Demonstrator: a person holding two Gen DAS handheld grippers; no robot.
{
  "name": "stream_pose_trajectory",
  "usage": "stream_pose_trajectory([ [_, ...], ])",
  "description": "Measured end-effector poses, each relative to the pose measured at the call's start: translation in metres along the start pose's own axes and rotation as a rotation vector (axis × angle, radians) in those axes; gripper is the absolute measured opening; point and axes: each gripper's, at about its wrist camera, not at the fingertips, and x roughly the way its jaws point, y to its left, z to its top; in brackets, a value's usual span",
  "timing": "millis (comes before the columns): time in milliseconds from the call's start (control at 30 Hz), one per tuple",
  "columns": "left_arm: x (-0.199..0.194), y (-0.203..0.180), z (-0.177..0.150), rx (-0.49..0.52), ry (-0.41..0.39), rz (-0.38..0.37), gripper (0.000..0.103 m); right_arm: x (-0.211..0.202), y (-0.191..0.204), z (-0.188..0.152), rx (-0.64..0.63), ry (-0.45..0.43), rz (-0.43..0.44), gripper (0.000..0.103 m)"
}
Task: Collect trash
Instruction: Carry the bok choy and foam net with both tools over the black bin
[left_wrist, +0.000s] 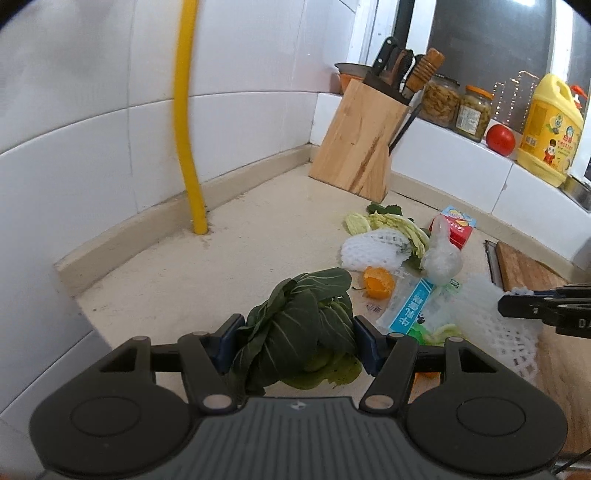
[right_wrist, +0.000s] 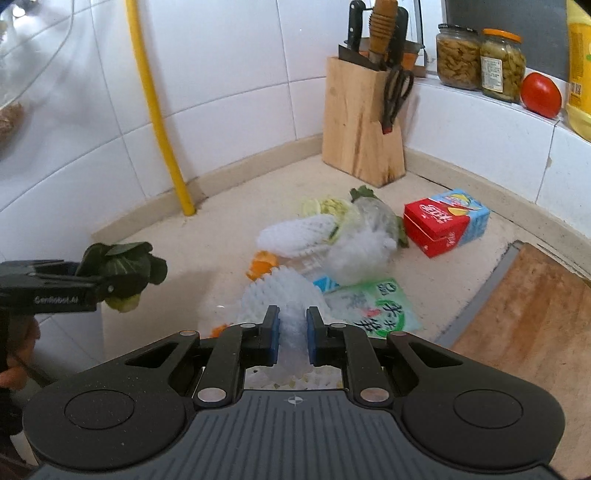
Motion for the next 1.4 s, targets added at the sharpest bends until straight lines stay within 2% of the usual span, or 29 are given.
stream_pose_trajectory([
  [333, -0.037, 0.019, -0.007, -0.026, -0.064, -0.005, 0.055, -0.004, 0.037, -0.003, -0.004, -0.012, 0.006, 0.019],
  [633, -0.062, 0.038, -0.015, -0.052, -0.107, 0.03, 0.054, 0.0, 0.078, 0.006, -0.067, -0.039, 0.065, 0.019],
  [1400, -0.126, 0.124, -0.057, -0.216, -0.157, 0.238, 0.053, 0.037, 0.207, 0.022, -0.242, 0.0, 0.324, 0.019],
])
